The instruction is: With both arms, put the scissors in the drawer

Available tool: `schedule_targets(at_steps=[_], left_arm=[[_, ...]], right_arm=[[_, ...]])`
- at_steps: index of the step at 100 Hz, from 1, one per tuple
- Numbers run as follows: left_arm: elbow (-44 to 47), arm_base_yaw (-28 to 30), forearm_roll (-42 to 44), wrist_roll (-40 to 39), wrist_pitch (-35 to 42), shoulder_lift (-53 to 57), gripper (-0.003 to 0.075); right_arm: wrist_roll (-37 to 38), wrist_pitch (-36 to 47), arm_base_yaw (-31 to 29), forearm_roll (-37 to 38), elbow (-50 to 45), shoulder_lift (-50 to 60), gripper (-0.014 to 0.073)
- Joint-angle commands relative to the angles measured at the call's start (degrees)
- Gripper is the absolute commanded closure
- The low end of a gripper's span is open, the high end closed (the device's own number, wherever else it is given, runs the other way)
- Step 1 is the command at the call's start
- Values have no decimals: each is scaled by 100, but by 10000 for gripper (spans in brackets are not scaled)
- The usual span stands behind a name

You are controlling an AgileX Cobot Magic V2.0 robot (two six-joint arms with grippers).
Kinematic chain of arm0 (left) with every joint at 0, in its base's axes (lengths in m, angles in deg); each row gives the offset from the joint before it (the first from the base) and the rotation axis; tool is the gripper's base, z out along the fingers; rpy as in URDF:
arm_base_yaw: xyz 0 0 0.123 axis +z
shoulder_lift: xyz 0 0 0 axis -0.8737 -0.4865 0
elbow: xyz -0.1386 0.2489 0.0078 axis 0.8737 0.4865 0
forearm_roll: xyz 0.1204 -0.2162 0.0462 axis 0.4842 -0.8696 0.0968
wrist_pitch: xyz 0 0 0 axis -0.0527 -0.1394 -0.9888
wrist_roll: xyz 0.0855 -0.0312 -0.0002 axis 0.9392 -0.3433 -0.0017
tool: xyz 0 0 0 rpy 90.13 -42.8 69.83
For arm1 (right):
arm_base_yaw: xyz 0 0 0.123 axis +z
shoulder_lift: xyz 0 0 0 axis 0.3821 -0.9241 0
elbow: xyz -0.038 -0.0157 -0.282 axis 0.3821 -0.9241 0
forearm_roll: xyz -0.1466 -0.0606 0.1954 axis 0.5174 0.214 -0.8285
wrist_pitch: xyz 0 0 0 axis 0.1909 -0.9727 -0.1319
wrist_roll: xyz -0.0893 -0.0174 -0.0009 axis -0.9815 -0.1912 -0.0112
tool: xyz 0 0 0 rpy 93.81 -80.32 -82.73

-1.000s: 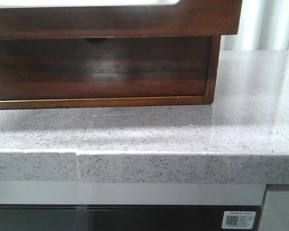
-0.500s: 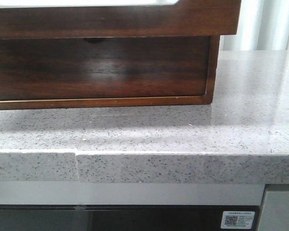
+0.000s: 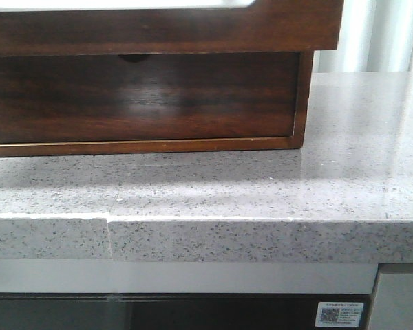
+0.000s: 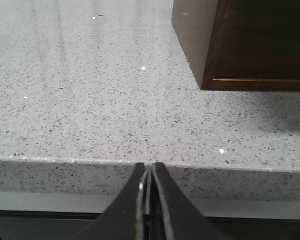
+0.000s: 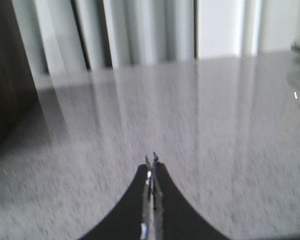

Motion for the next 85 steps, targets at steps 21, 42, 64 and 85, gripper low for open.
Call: schedule_targets(at_steps=[21,42,64,85], left_arm=[[135,28,0,-75,180,170,739],[135,28,0,-75,180,170,739],[135,28,0,-75,180,170,739],[135,28,0,-75,180,170,739]], right_arm=[[-247,-974,-45,-7,-62,115,655],[-448,-998,-45,-20,-62,115,655],[-448,-998,-45,-20,-62,115,655],[-448,-998,-45,-20,-62,115,655]])
